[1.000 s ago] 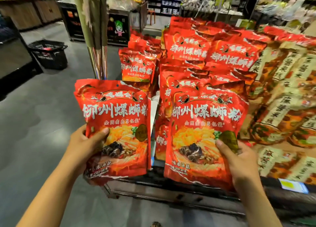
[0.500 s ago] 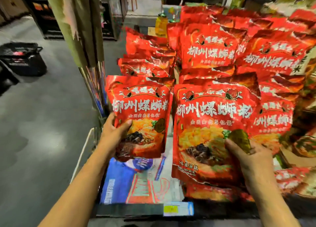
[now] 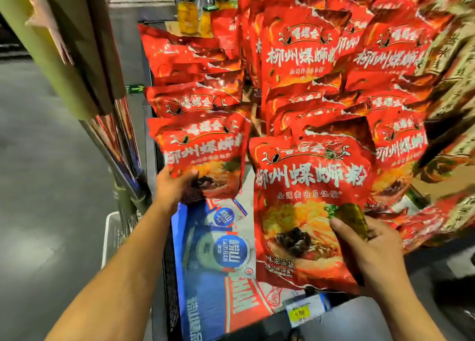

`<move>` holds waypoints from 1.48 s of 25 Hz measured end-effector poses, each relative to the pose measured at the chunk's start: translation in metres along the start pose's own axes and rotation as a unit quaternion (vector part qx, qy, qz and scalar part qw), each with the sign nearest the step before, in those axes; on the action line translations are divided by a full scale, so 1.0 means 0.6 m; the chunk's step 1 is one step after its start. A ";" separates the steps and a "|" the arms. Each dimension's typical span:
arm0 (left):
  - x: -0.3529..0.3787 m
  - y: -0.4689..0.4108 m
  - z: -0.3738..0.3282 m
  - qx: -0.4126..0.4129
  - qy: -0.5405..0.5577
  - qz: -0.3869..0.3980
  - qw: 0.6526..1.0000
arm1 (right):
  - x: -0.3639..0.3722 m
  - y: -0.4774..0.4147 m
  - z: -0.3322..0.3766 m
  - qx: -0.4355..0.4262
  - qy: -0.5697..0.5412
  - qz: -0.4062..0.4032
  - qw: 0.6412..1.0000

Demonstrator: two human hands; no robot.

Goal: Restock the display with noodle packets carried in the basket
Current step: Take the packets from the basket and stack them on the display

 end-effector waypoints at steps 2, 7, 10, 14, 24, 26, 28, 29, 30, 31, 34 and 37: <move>-0.022 0.008 0.009 -0.015 -0.020 -0.030 0.999 | 0.005 0.004 -0.007 0.003 0.013 0.007 1.000; -0.022 0.012 -0.004 -0.030 -0.059 -0.019 0.998 | 0.016 0.009 -0.007 0.003 0.001 0.044 0.999; -0.002 0.007 -0.026 -0.004 -0.056 0.002 0.998 | 0.001 0.007 -0.001 -0.009 -0.002 0.054 0.998; 0.006 -0.015 -0.043 0.019 -0.048 0.004 0.999 | -0.014 -0.010 0.001 -0.005 -0.003 0.064 0.998; 0.015 -0.040 -0.019 0.008 -0.114 0.020 0.993 | 0.007 -0.036 -0.039 0.008 -0.025 0.080 0.996; 0.009 -0.044 -0.027 0.000 -0.083 0.024 0.996 | 0.012 -0.037 -0.047 0.021 -0.037 0.084 0.996; 0.000 -0.038 -0.040 -0.016 -0.020 0.011 1.000 | 0.020 -0.031 -0.044 0.027 -0.058 0.094 0.994; -0.008 -0.022 -0.054 -0.020 -0.015 -0.021 0.999 | 0.023 -0.029 -0.043 0.031 -0.069 0.097 0.992; -0.023 0.005 -0.066 -0.017 -0.046 -0.081 0.996 | 0.026 -0.026 -0.039 0.037 -0.082 0.100 0.991; -0.043 0.044 -0.076 -0.002 -0.096 -0.161 0.982 | 0.031 -0.024 -0.032 0.045 -0.105 0.102 0.988; -0.010 0.147 -0.095 0.057 -0.087 -0.138 0.985 | 0.058 -0.020 -0.011 0.074 -0.170 0.113 0.976; 0.113 0.204 -0.066 -0.068 0.101 0.225 0.967 | 0.109 -0.020 0.009 0.095 -0.211 0.143 0.962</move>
Point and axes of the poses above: each hand's wrist, its own y-axis away from the middle knuckle, its own x-axis out of the palm, z = x × y, the point moved 10 cm from there along -y, towards the middle knuckle, and after that the axes turned 4 degrees about x, right-handed, at the moved point
